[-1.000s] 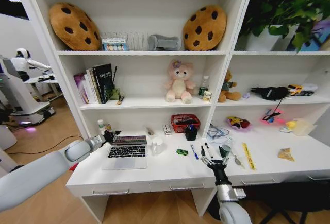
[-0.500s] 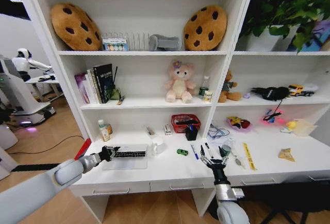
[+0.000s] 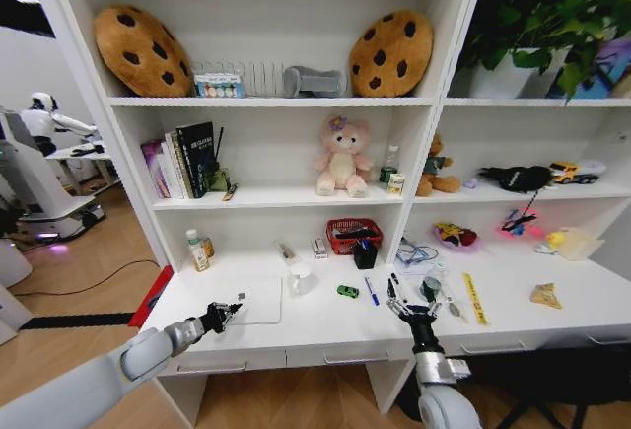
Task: Organize the objects on the table.
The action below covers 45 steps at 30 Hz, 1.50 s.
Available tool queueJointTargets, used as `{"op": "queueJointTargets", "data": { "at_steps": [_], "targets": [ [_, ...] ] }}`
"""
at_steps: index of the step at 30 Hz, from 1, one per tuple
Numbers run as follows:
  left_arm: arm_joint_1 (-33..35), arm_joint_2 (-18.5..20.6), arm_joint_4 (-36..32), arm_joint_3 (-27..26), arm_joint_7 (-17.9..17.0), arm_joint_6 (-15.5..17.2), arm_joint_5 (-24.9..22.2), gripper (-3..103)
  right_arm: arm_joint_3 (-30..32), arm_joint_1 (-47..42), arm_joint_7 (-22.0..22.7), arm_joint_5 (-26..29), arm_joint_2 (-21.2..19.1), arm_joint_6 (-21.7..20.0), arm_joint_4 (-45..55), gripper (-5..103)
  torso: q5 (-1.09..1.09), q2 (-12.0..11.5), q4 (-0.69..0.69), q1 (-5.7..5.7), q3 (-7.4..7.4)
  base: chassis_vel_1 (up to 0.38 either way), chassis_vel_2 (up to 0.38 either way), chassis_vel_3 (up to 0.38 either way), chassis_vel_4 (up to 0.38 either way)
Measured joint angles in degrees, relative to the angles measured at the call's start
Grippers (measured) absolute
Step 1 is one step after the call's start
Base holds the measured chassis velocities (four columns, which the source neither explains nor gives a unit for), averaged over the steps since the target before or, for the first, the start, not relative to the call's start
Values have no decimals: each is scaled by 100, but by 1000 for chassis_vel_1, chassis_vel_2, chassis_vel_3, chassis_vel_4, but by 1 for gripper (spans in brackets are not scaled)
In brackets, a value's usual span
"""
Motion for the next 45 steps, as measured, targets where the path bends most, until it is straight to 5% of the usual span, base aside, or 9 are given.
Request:
{"op": "queueJointTargets", "data": {
  "at_steps": [2, 5, 9, 19, 28, 45],
  "targets": [
    [153, -72, -63, -251, -50, -17, -91, -2, -1, -5, 0, 2, -16, 14, -5, 100, 0, 0, 0, 0, 0, 0, 0, 0, 0],
    [1020, -798, -320, -1761, -466, -223, -482, 20, 34, -47, 13, 95, -126, 82, 9, 100, -2, 0, -3, 1, 0, 0, 0, 0, 0],
    [1766, -1386, -484, -2744, -574, -282, -703, 30, 41, -76, 22, 141, -270, 87, 50, 100, -3, 0, 2, 0, 0, 0, 0, 0, 0],
    [2524, -2373, -845, -4509, -864, -177, -1742, 69, -41, -83, -32, 336, -669, 86, -56, 100, -1, 0, -1, 0, 0, 0, 0, 0, 0],
    [3034, -2610, -861, -5078, -761, -442, -1985, 98, -91, -94, -62, 298, -811, 96, -151, 100, -1, 0, 1, 0, 0, 0, 0, 0, 0],
    [2838, -2901, -877, -5160, -767, -463, -2201, 100, -94, -186, -121, 314, -905, 109, -89, 100, -1, 0, -1, 0, 0, 0, 0, 0, 0]
  ]
}}
